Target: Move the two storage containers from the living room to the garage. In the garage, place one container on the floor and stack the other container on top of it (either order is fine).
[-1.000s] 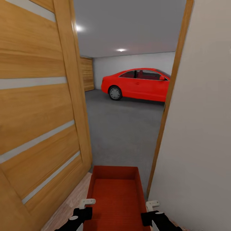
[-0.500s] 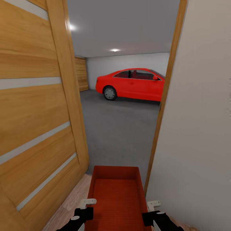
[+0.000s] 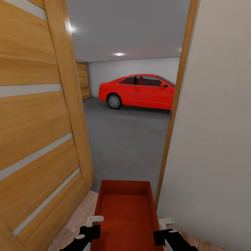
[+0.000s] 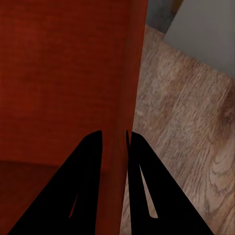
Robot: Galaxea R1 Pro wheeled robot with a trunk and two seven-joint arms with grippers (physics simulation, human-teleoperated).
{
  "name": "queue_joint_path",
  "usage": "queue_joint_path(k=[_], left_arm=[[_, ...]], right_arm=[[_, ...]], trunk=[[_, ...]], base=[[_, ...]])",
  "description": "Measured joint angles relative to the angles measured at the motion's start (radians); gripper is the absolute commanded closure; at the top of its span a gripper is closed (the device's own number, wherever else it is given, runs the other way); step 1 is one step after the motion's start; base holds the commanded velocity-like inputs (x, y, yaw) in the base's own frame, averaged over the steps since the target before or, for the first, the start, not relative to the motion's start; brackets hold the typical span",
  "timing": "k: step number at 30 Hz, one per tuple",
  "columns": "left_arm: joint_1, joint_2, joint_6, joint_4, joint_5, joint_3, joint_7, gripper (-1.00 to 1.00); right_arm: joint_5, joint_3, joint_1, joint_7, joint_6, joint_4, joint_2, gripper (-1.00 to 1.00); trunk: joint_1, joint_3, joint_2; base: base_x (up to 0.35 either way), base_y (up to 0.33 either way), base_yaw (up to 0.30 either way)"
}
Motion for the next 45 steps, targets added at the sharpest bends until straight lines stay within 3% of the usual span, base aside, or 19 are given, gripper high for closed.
queue_joint_path(k=[4, 31, 35, 41, 45], left_arm=[[0.000, -0.013, 0.000, 0.001, 0.001, -0.004, 0.017, 1.00], [0.000, -0.004, 0.000, 0.000, 0.000, -0.001, 0.006, 1.00], [0.000, -0.013, 0.000, 0.001, 0.001, -0.004, 0.017, 1.00], [0.000, 0.002, 0.000, 0.000, 0.000, 0.000, -0.002, 1.00], [0.000, -0.001, 0.000, 0.000, 0.000, 0.000, 0.001, 1.00]], right_arm=[[0.000, 0.001, 0.000, 0.017, -0.001, 0.000, -0.014, 1.00], [0.000, 0.000, 0.000, 0.005, 0.000, 0.000, -0.004, 1.00], [0.000, 0.001, 0.000, 0.016, -0.001, 0.000, -0.014, 1.00], [0.000, 0.000, 0.000, -0.002, 0.000, 0.000, 0.002, 1.00], [0.000, 0.000, 0.000, 0.001, 0.000, 0.000, -0.001, 1.00]], trunk=[[0.000, 0.000, 0.000], [0.000, 0.000, 0.000], [0.000, 0.000, 0.000], [0.000, 0.000, 0.000], [0.000, 0.000, 0.000]], base=[[0.000, 0.131, -0.039], [0.000, 0.119, -0.049], [0.000, 0.157, -0.053], [0.000, 0.071, -0.111], [0.051, 0.049, -0.070]])
